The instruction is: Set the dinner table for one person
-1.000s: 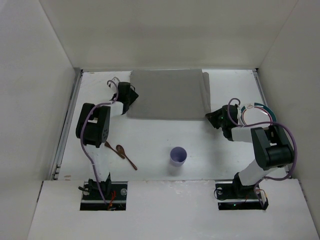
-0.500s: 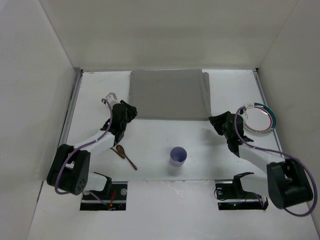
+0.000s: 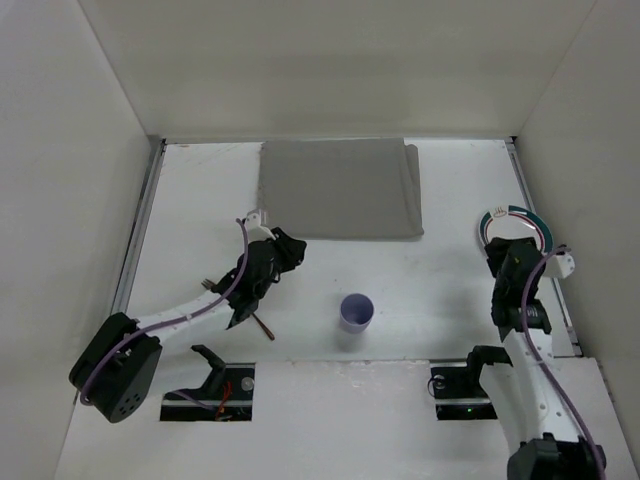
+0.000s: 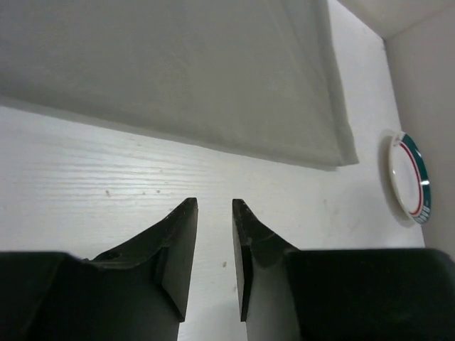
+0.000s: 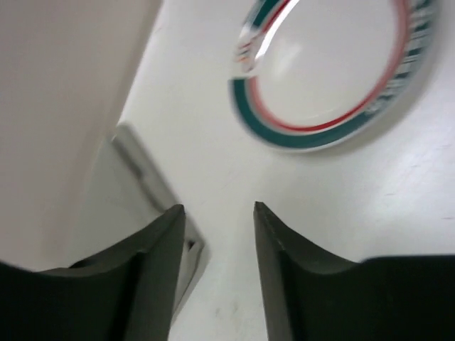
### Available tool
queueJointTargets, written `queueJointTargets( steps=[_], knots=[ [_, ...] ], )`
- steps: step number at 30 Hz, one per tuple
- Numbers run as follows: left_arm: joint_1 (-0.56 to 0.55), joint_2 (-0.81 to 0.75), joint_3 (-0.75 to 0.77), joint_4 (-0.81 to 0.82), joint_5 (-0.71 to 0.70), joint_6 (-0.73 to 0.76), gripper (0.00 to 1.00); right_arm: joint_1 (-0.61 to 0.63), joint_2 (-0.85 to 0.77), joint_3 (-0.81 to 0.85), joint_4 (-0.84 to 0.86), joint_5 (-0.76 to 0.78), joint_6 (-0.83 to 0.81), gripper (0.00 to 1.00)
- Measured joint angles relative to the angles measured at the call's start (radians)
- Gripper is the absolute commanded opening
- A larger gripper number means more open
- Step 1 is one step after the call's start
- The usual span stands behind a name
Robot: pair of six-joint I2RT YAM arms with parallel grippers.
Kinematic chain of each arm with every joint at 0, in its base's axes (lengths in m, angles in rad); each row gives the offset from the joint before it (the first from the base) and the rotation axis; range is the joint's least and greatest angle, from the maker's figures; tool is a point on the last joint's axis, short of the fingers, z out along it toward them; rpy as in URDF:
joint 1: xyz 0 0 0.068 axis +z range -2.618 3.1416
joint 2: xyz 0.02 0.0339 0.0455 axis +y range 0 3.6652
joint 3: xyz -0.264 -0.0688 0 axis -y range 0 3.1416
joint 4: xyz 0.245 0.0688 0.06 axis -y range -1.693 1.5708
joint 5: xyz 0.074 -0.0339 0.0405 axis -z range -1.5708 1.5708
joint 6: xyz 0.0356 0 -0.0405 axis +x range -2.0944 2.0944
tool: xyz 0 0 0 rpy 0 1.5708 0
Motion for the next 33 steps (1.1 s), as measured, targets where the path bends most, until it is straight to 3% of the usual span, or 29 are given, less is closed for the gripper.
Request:
queueJointTargets(
  steps=[5,11,27,31,33],
  knots=[
    [-0.031,-0.024,-0.034,0.063,-0.006,0.058,0.47,-0.234,0.103,0.000,-0.016,0.003,-0.010,0.58],
    [-0.035,-0.011,-0.044,0.095,-0.013,0.094,0.51,-0.370,0.349,0.027,0.061,-0.070,-0.008,0.59],
    [-0.038,0.023,-0.048,0.125,-0.012,0.109,0.52,-0.471,0.723,0.121,0.232,-0.208,0.028,0.59],
    [-0.038,0.039,-0.048,0.131,-0.012,0.108,0.52,-0.472,0.786,0.148,0.250,-0.224,0.037,0.53],
    [-0.039,0.044,-0.048,0.135,-0.012,0.108,0.52,-0.472,0.824,0.161,0.271,-0.234,0.040,0.44]
  ],
)
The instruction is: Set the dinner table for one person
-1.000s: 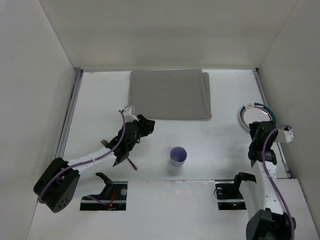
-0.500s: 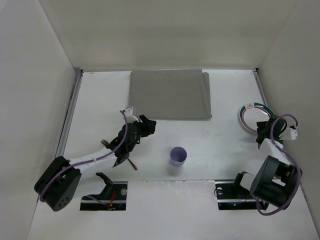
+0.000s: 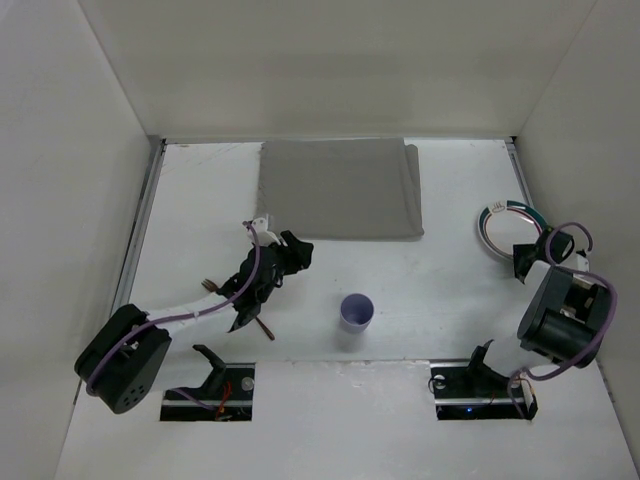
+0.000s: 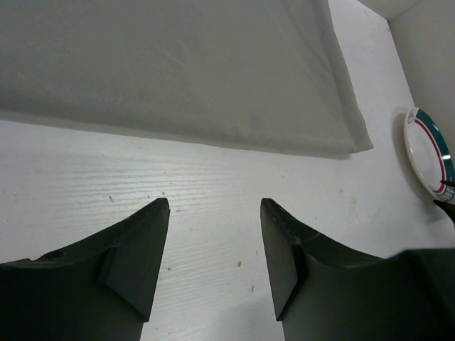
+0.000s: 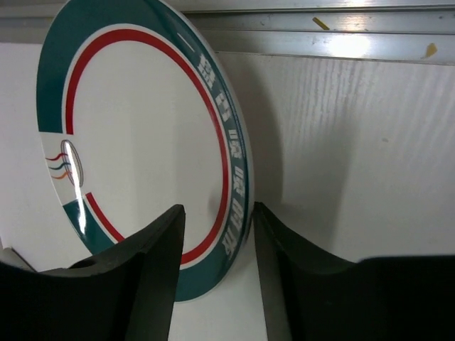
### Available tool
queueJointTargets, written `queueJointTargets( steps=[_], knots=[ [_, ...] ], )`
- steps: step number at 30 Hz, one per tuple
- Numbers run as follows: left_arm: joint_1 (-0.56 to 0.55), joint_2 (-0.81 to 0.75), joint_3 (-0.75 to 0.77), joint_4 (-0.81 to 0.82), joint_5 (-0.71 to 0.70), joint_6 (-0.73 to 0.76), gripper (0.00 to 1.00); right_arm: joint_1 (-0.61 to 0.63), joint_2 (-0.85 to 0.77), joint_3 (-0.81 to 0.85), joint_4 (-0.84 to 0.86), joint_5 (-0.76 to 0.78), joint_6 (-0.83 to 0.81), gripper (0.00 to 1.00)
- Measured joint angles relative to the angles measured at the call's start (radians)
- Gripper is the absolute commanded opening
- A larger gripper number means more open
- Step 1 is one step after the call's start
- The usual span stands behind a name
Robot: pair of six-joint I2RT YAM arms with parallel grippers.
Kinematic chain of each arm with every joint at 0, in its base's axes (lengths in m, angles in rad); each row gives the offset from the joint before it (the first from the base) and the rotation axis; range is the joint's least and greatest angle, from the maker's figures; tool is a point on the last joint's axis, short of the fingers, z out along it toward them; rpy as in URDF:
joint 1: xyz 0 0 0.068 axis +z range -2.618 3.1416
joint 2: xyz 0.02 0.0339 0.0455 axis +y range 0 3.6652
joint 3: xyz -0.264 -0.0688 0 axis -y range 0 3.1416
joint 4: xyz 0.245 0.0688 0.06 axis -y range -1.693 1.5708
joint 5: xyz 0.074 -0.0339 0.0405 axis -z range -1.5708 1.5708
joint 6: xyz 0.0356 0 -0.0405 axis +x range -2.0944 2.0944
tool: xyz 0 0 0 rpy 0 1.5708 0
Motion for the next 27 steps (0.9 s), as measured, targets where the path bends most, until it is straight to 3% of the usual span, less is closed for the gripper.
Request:
queueJointTargets(
  steps=[2,6,9,17,27],
  knots=[
    [0.000,0.003,0.000,0.008,0.000,0.000,0.52,-0.003,0.032,0.005,0.025,-0.013,0.010,0.41],
    [0.001,0.008,0.000,0.017,0.000,0.000,0.52,-0.010,0.056,0.005,0.047,-0.032,0.018,0.12],
    [0.007,0.009,0.000,0.018,0.000,0.000,0.52,-0.018,0.053,0.005,0.104,-0.055,0.051,0.04],
    [0.020,0.008,-0.006,0.019,0.000,0.001,0.52,0.003,-0.100,-0.109,0.188,-0.055,0.055,0.01],
    [0.011,-0.005,-0.017,0.018,-0.030,0.018,0.52,0.223,-0.335,-0.110,0.233,-0.056,0.018,0.03]
  ],
)
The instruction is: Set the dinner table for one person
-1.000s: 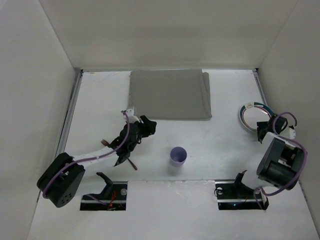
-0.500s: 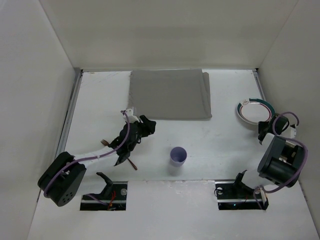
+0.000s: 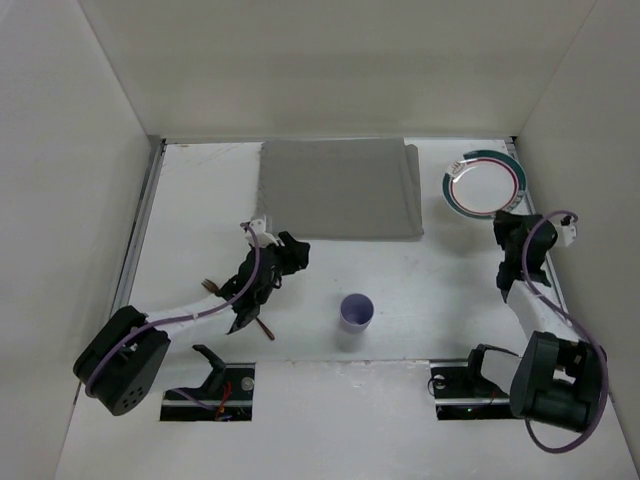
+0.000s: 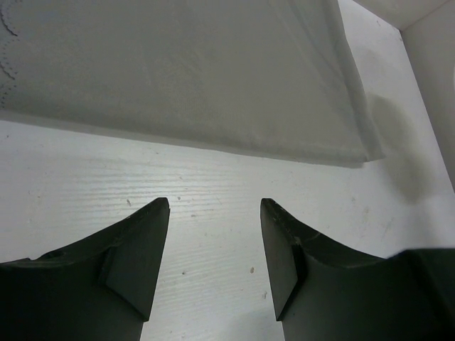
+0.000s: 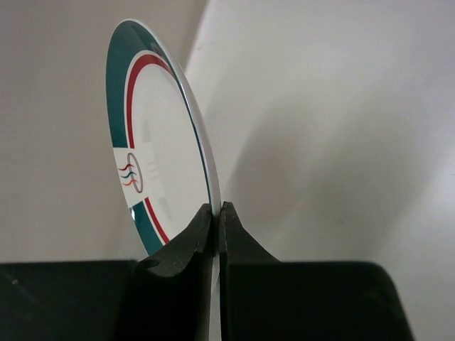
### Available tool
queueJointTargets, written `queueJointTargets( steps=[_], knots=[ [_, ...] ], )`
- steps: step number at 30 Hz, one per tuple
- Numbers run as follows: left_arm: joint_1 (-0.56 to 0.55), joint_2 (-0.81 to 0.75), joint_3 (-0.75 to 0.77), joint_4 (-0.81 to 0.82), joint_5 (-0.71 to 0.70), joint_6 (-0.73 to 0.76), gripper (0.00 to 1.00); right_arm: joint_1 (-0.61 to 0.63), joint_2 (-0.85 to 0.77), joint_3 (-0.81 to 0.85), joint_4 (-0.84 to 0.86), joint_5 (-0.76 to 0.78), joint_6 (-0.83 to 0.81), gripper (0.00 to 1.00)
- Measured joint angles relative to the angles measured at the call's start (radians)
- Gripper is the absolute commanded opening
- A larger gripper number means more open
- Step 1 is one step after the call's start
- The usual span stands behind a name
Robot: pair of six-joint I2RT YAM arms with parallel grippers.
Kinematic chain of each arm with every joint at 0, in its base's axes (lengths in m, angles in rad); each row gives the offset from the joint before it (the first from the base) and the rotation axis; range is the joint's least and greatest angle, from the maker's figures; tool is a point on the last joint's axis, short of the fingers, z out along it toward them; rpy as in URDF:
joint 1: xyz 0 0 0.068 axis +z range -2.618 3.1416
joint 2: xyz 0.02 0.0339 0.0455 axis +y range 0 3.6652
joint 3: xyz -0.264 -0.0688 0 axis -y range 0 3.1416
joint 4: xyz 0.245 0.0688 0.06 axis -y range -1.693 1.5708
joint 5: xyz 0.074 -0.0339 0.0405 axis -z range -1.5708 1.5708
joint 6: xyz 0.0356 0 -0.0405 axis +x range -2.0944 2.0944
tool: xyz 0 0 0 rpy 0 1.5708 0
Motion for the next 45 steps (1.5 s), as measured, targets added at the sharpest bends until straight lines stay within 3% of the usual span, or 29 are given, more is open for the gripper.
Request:
queueJointTargets(
  steps=[5,13,18,28,33,38,45],
  knots=[
    [-0.018,-0.005,0.000,0.003,-0.032,0.021,0.50,0.212,0.090,0.130,0.037,0.005,-0.021,0.03],
    [-0.047,-0.010,0.026,-0.031,-0.086,0.023,0.49,0.556,0.557,0.450,0.116,-0.122,-0.002,0.03],
    [-0.027,-0.008,0.062,-0.034,-0.102,0.023,0.49,0.626,0.717,0.533,0.105,-0.153,0.017,0.03],
    [0.073,0.031,0.058,0.003,-0.119,0.037,0.49,0.649,0.856,0.631,0.035,-0.143,0.047,0.08],
    [0.074,0.031,0.045,0.013,-0.118,0.047,0.49,0.659,0.892,0.665,-0.020,-0.125,0.050,0.23],
    [0.074,0.031,0.043,0.013,-0.116,0.053,0.49,0.669,0.901,0.700,-0.072,-0.108,0.028,0.56],
    [0.063,0.031,0.043,0.013,-0.114,0.053,0.49,0.678,0.707,0.581,-0.158,-0.026,-0.091,0.72]
  ],
)
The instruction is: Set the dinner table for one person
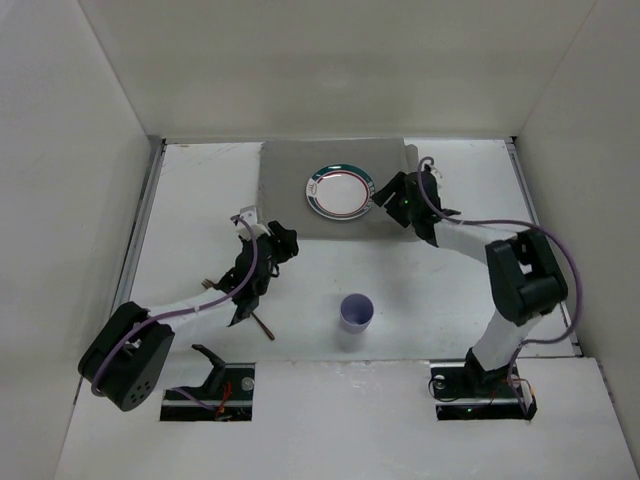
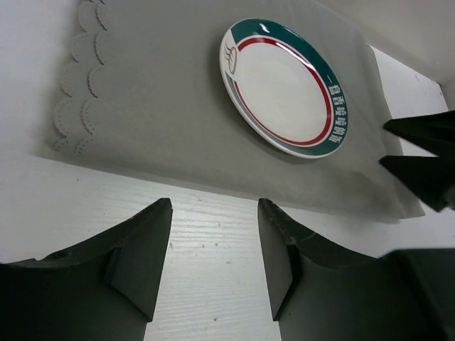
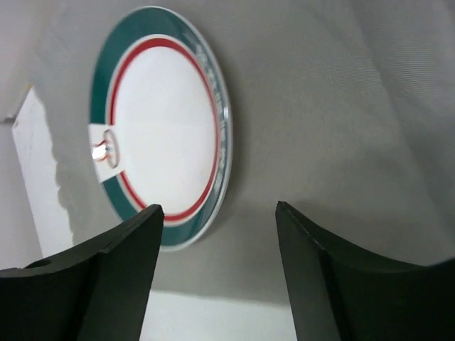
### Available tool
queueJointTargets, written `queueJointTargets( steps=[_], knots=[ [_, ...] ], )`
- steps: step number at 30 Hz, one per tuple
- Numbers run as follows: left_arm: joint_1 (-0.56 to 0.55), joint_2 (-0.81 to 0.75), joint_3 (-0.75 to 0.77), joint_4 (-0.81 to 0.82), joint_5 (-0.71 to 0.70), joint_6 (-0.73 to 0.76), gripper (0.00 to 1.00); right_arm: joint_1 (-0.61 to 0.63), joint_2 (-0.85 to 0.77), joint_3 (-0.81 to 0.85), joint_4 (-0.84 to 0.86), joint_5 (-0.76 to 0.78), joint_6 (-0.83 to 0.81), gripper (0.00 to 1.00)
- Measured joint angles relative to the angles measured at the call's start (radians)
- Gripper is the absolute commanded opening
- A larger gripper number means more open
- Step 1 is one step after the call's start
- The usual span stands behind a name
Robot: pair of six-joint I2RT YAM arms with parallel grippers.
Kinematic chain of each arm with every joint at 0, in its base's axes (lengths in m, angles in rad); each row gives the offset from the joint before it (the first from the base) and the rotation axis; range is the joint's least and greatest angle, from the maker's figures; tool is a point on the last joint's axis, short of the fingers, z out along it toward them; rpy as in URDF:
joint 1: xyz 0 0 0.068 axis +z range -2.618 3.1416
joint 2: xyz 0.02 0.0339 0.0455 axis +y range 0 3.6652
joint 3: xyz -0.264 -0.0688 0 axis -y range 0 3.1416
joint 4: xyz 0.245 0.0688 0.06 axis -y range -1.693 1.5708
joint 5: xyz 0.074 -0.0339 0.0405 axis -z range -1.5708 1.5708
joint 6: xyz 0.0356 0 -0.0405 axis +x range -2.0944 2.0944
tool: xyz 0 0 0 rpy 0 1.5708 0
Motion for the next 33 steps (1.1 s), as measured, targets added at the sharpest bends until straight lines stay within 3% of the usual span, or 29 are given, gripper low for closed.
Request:
queueJointTargets(
  steps=[3,8,10,14,17,20,25,31,33],
  knots=[
    [-0.004,0.000,0.000,0.000,0.007,0.000,0.49,0.008,-0.165,-0.064,-0.024,0.045,-0.080,0.70],
    [-0.008,0.000,0.000,-0.001,0.017,-0.003,0.48,0.089,-0.458,-0.207,-0.051,0.126,-0.198,0.23],
    [-0.010,0.001,0.000,-0.002,0.018,-0.005,0.47,0.136,-0.563,-0.273,-0.099,0.142,-0.229,0.15],
    [-0.016,0.018,0.000,-0.007,0.021,-0.013,0.46,0.267,-0.708,-0.340,-0.280,0.171,-0.279,0.21],
    [-0.017,0.037,0.001,-0.011,0.024,-0.018,0.46,0.409,-0.777,-0.332,-0.438,0.183,-0.315,0.45],
    [-0.017,0.045,0.001,-0.021,0.026,-0.024,0.46,0.547,-0.806,-0.291,-0.598,0.187,-0.345,0.55],
    [-0.016,0.045,0.001,-0.022,0.029,-0.029,0.47,0.672,-0.760,-0.182,-0.774,0.192,-0.374,0.54],
    [-0.010,0.045,0.001,-0.022,0.032,-0.035,0.48,0.726,-0.646,-0.151,-0.846,0.193,-0.404,0.51],
    [-0.008,0.045,0.001,-0.022,0.032,-0.036,0.48,0.728,-0.612,-0.151,-0.856,0.188,-0.412,0.37]
  ],
)
